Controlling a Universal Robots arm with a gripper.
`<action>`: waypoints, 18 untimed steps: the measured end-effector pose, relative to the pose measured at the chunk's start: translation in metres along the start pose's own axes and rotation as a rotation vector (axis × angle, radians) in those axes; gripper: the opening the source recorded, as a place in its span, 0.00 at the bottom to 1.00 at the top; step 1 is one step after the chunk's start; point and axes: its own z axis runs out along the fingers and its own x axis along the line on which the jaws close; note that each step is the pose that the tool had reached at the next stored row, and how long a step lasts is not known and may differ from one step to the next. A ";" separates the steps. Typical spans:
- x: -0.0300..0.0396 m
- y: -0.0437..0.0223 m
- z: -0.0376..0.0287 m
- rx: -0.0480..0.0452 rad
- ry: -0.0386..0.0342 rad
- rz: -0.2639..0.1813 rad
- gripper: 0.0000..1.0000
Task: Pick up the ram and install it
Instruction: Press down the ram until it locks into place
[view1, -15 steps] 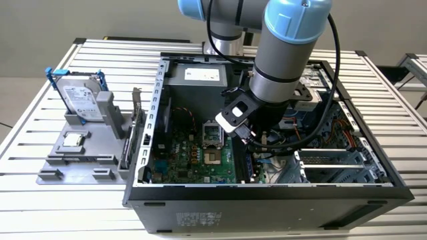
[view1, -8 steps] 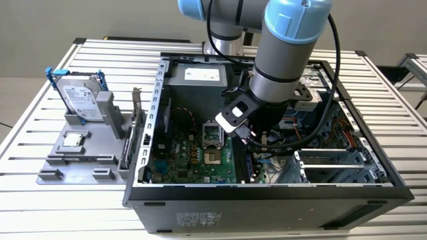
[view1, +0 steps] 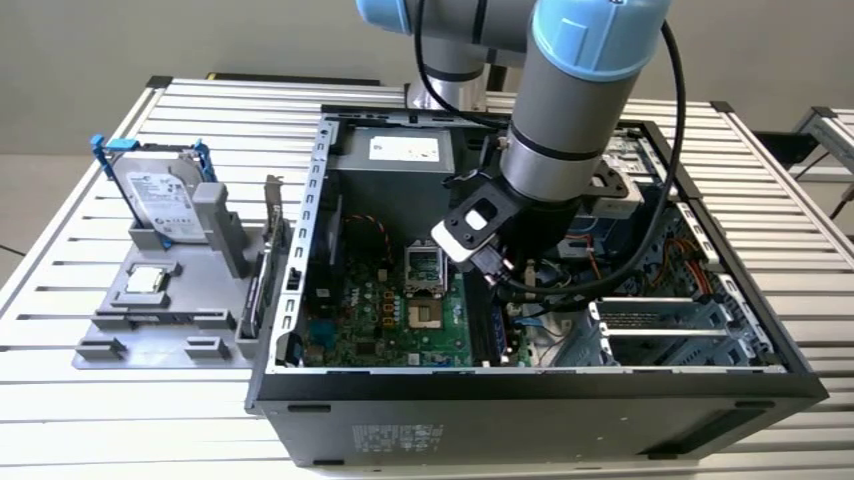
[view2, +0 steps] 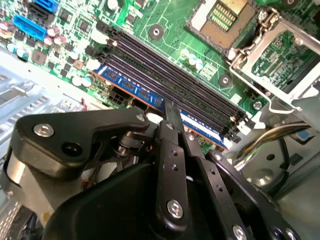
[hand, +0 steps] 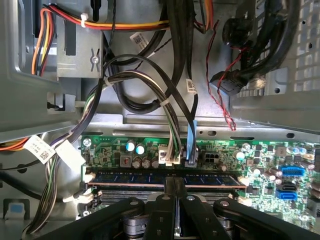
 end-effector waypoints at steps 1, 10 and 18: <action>-0.0001 0.0000 -0.0021 0.0001 -0.0003 0.000 0.00; -0.0010 -0.0002 -0.0221 0.0000 -0.0003 0.000 0.00; -0.0017 -0.0003 -0.0394 0.0001 -0.0004 0.000 0.00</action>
